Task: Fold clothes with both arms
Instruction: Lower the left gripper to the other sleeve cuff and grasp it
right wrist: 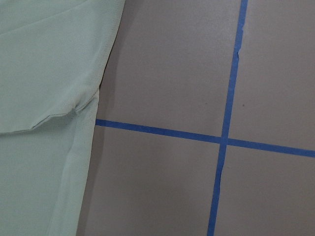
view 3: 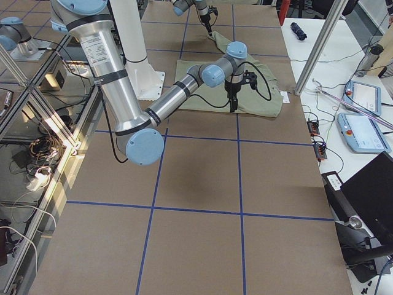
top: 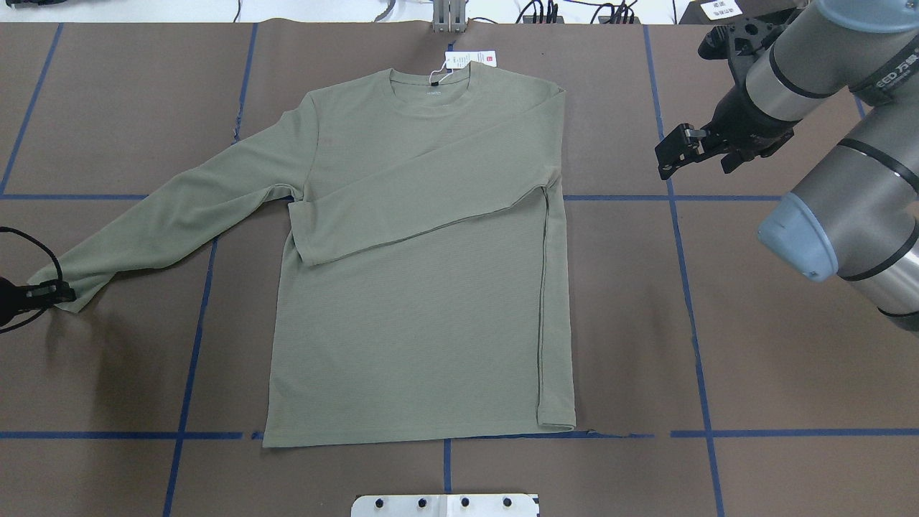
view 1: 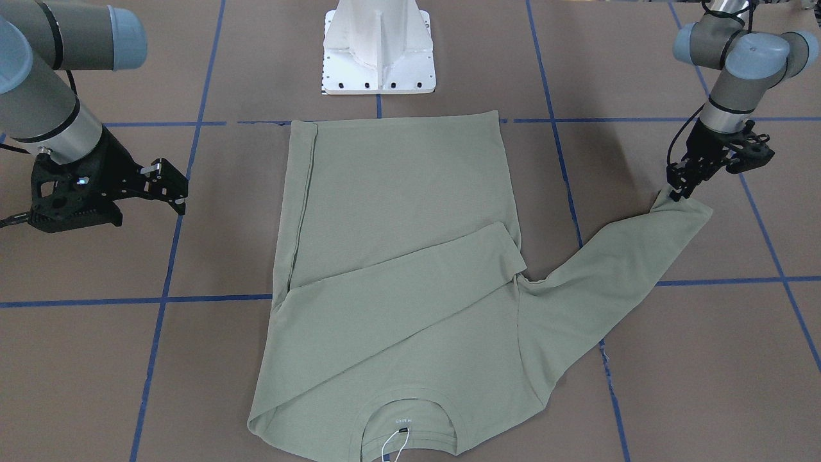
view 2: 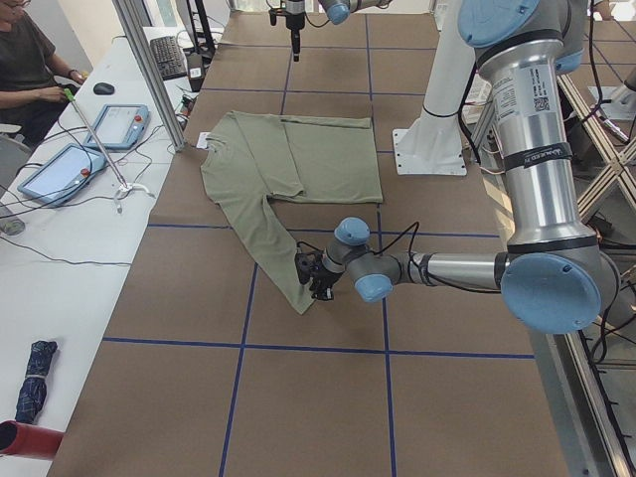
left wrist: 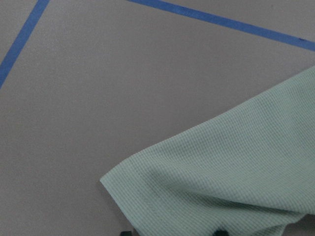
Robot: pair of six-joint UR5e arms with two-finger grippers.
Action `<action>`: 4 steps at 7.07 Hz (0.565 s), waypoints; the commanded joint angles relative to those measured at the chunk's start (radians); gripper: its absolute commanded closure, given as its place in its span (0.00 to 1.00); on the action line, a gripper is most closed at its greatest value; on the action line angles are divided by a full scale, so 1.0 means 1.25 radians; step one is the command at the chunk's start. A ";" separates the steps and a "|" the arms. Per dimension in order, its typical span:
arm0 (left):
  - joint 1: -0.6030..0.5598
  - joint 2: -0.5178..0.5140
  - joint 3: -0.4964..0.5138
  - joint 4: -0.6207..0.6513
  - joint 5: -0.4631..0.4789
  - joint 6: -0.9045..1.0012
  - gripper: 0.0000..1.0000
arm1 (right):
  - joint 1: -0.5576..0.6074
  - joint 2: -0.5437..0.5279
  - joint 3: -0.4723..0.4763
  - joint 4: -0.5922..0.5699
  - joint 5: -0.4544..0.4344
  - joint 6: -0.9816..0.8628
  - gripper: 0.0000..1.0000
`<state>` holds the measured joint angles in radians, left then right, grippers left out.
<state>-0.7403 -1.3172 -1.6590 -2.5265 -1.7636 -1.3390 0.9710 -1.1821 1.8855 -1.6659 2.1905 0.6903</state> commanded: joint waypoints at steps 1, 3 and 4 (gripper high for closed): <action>-0.001 0.001 -0.003 0.000 -0.002 0.000 1.00 | 0.000 -0.001 0.001 0.000 0.000 0.000 0.00; -0.001 0.002 -0.003 0.000 -0.002 0.000 1.00 | 0.000 -0.001 0.001 0.000 0.000 0.000 0.00; -0.001 0.002 -0.004 0.001 -0.004 0.001 0.98 | 0.000 -0.001 0.001 0.000 -0.001 0.000 0.00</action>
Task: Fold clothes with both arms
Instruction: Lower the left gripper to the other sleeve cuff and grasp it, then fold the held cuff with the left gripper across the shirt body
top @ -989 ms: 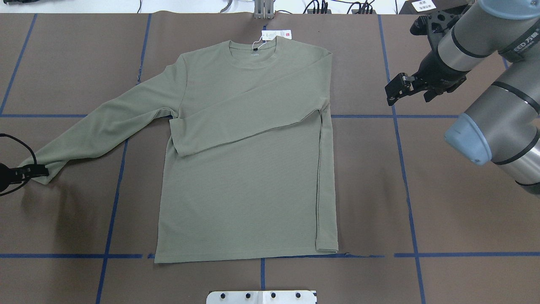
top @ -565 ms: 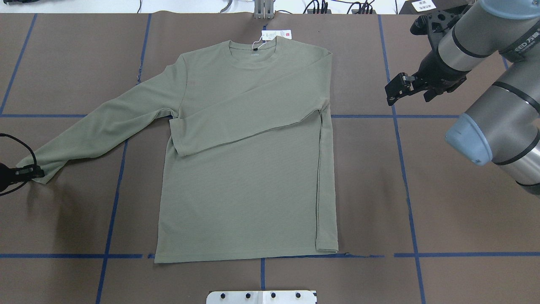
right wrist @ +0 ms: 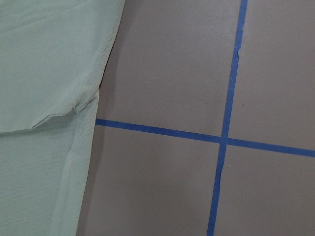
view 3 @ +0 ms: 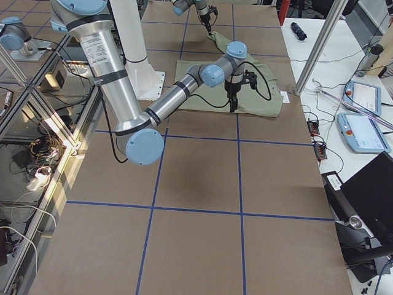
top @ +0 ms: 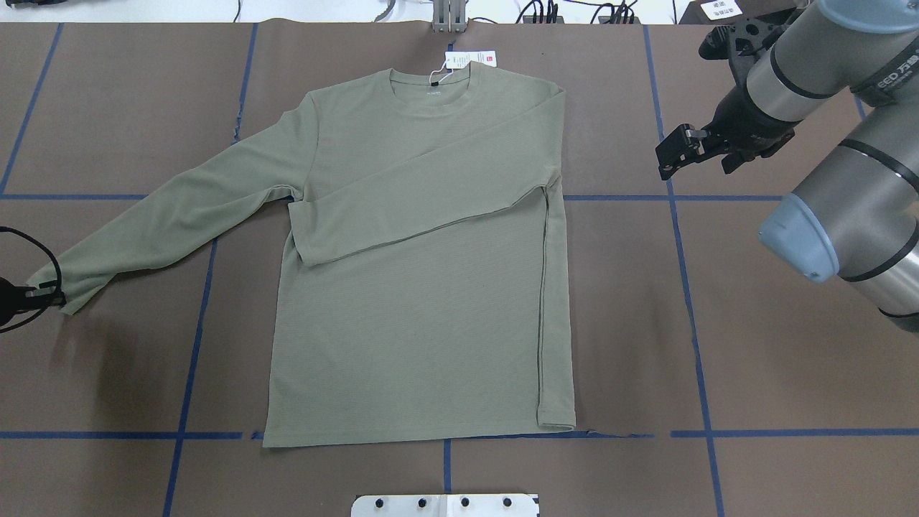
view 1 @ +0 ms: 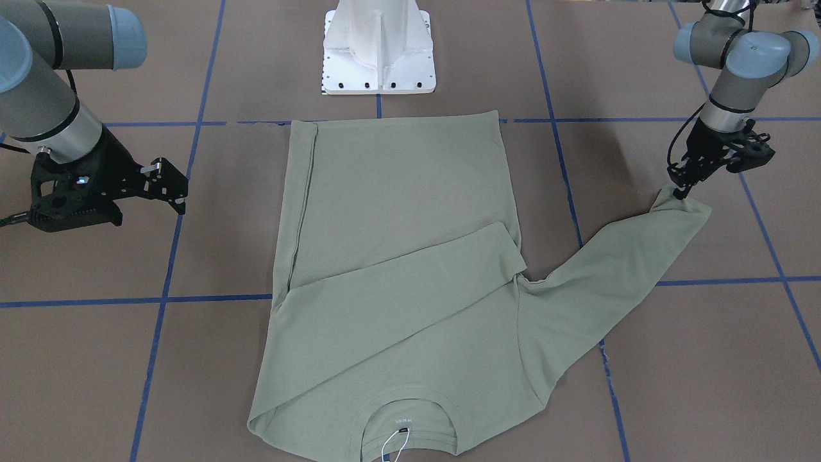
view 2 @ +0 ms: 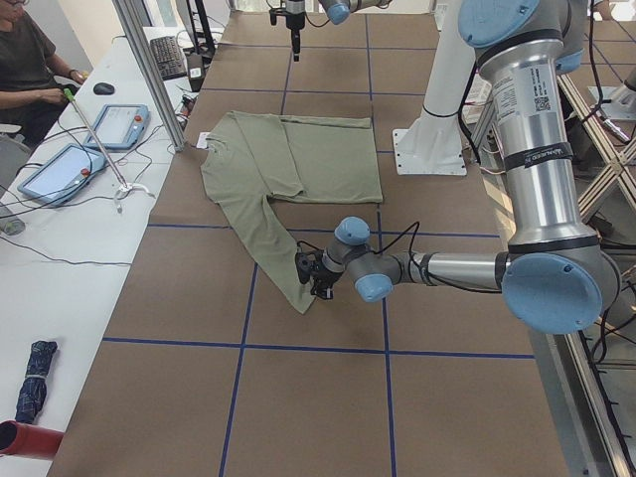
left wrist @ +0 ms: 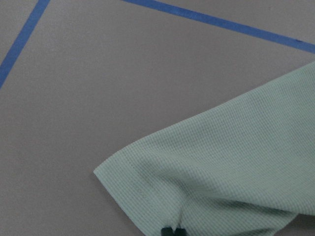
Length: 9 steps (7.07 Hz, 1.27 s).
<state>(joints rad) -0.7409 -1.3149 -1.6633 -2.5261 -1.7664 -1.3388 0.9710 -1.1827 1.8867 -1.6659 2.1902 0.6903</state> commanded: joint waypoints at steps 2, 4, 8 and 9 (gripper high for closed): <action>-0.004 0.000 -0.009 0.001 -0.018 0.001 1.00 | 0.001 0.000 0.000 0.000 0.000 0.000 0.00; -0.022 -0.019 -0.077 0.069 -0.080 0.009 1.00 | 0.001 0.000 0.004 -0.004 0.000 0.000 0.00; -0.114 -0.477 -0.083 0.550 -0.083 0.032 1.00 | 0.054 -0.109 0.065 -0.007 0.063 0.000 0.00; -0.114 -0.570 -0.053 0.583 -0.083 0.030 1.00 | 0.062 -0.136 0.068 -0.005 0.063 -0.001 0.00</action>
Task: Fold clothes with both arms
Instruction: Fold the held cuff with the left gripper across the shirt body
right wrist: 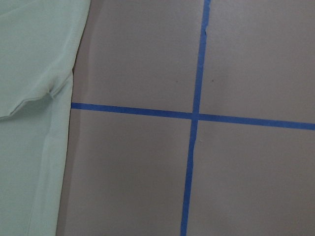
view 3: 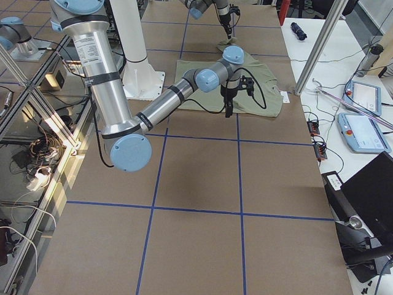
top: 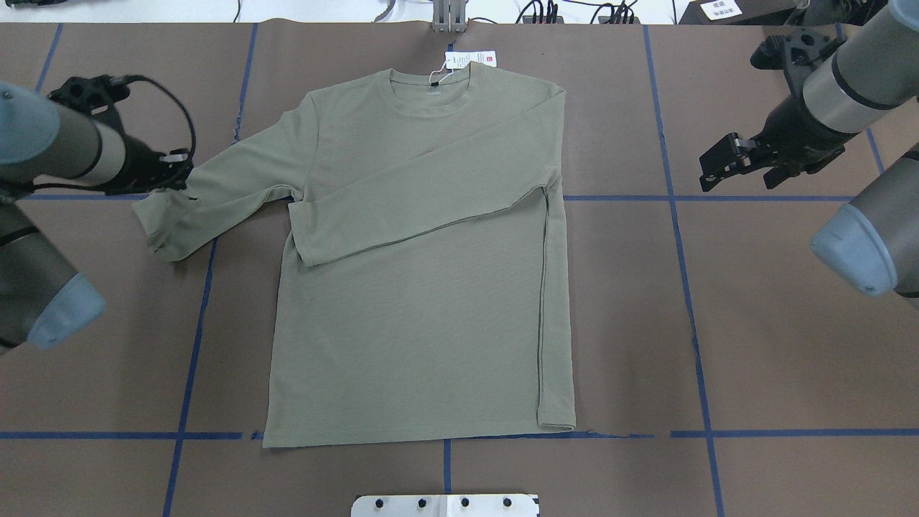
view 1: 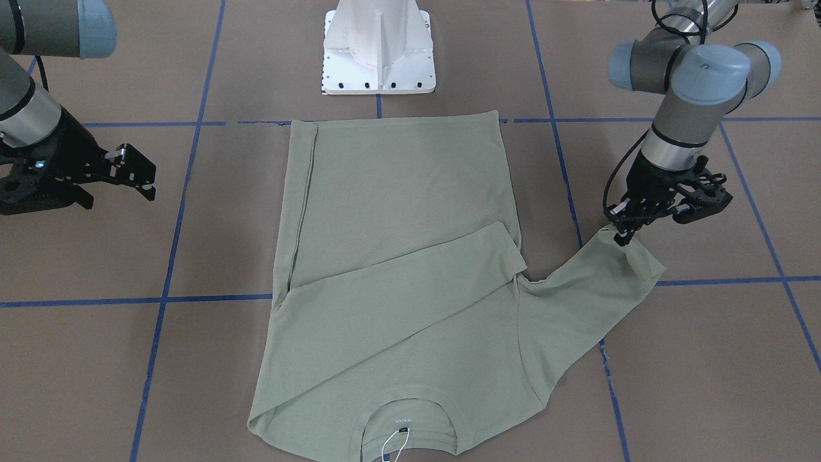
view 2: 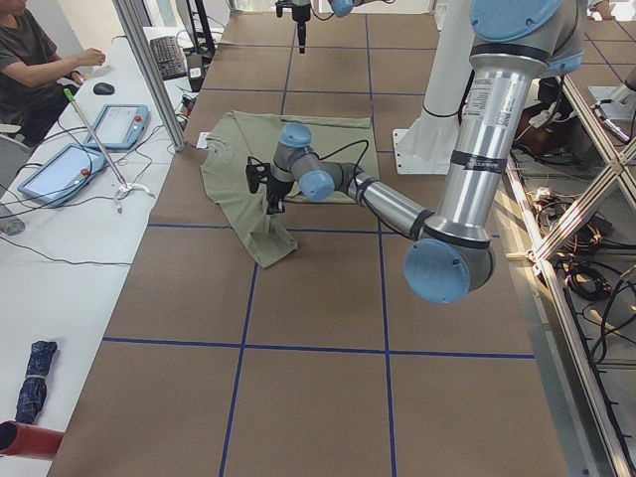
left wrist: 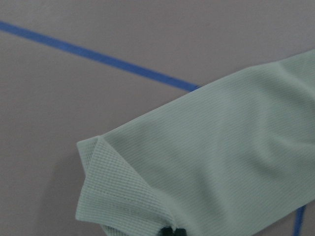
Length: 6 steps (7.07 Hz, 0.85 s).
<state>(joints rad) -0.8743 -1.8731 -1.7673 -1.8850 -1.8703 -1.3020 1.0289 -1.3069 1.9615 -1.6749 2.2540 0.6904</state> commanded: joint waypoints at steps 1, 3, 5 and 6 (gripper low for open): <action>-0.006 -0.258 0.115 0.092 0.000 -0.006 1.00 | 0.027 -0.059 0.008 0.006 0.012 -0.010 0.00; 0.001 -0.493 0.294 0.092 -0.005 -0.078 1.00 | 0.091 -0.133 0.010 0.008 0.030 -0.135 0.00; 0.123 -0.639 0.350 0.087 -0.002 -0.200 1.00 | 0.145 -0.178 0.007 0.007 0.051 -0.215 0.00; 0.182 -0.653 0.346 0.082 0.001 -0.244 1.00 | 0.149 -0.177 0.004 0.007 0.052 -0.216 0.00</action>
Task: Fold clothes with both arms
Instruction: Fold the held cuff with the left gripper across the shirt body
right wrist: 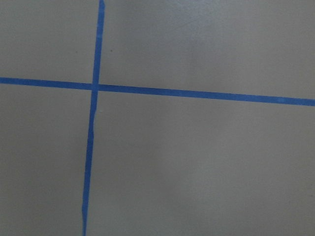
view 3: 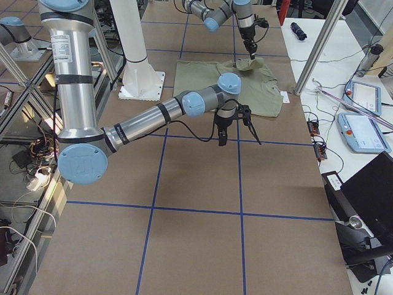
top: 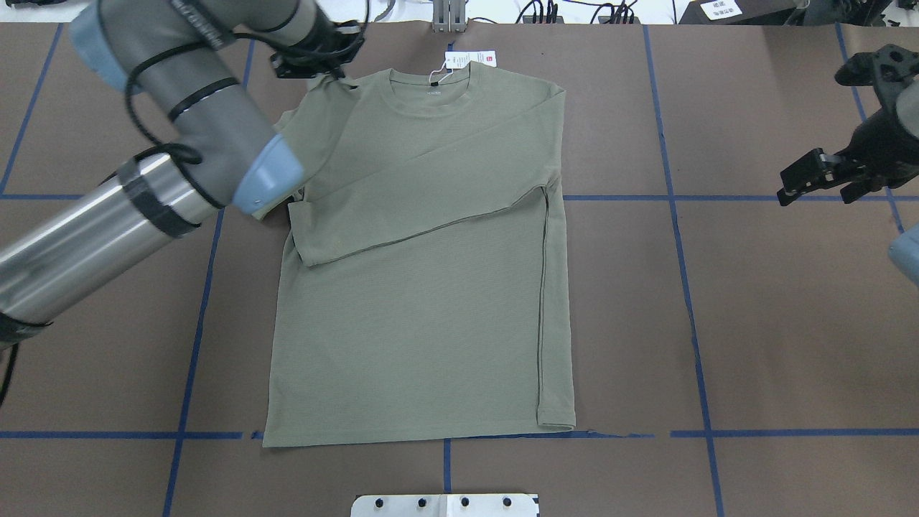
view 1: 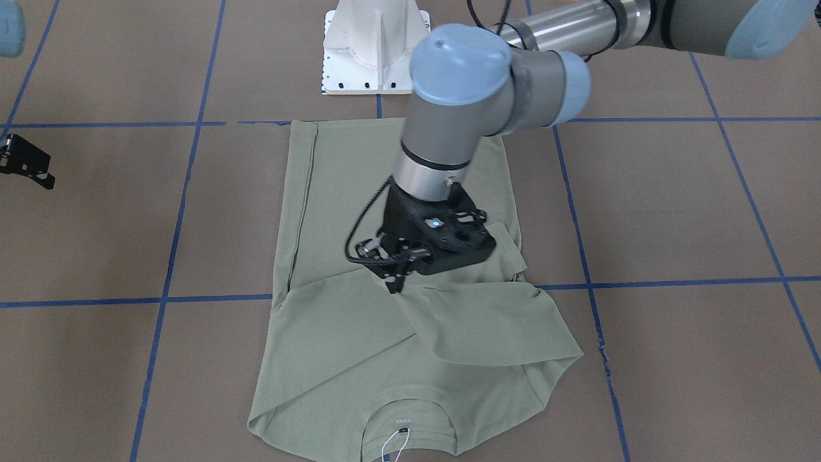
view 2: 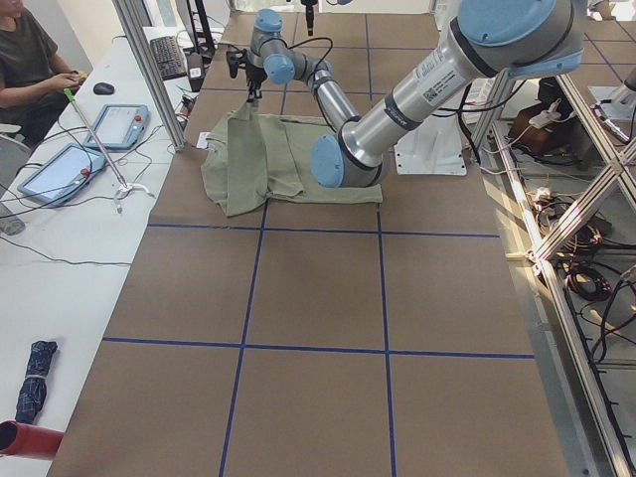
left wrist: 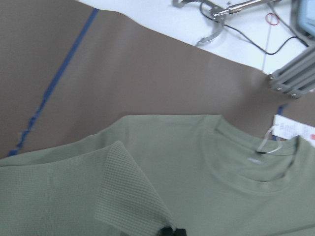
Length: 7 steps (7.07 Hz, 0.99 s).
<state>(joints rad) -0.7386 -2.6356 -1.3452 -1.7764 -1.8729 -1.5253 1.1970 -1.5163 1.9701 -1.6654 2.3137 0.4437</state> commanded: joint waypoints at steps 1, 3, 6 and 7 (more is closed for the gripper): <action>0.145 -0.033 0.017 -0.050 0.032 -0.084 1.00 | 0.014 -0.008 -0.005 0.000 0.003 -0.019 0.00; 0.165 -0.029 0.084 -0.117 0.069 -0.108 1.00 | 0.014 -0.003 -0.005 0.000 0.003 -0.015 0.00; 0.258 -0.100 0.223 -0.213 0.167 -0.224 0.20 | 0.014 0.001 -0.008 0.000 0.002 -0.013 0.00; 0.277 -0.098 0.226 -0.245 0.190 -0.216 0.00 | 0.014 0.002 -0.008 0.000 0.002 -0.011 0.00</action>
<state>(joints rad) -0.4364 -2.7425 -1.0970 -2.0265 -1.6871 -1.7852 1.2149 -1.5160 1.9612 -1.6659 2.3165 0.4282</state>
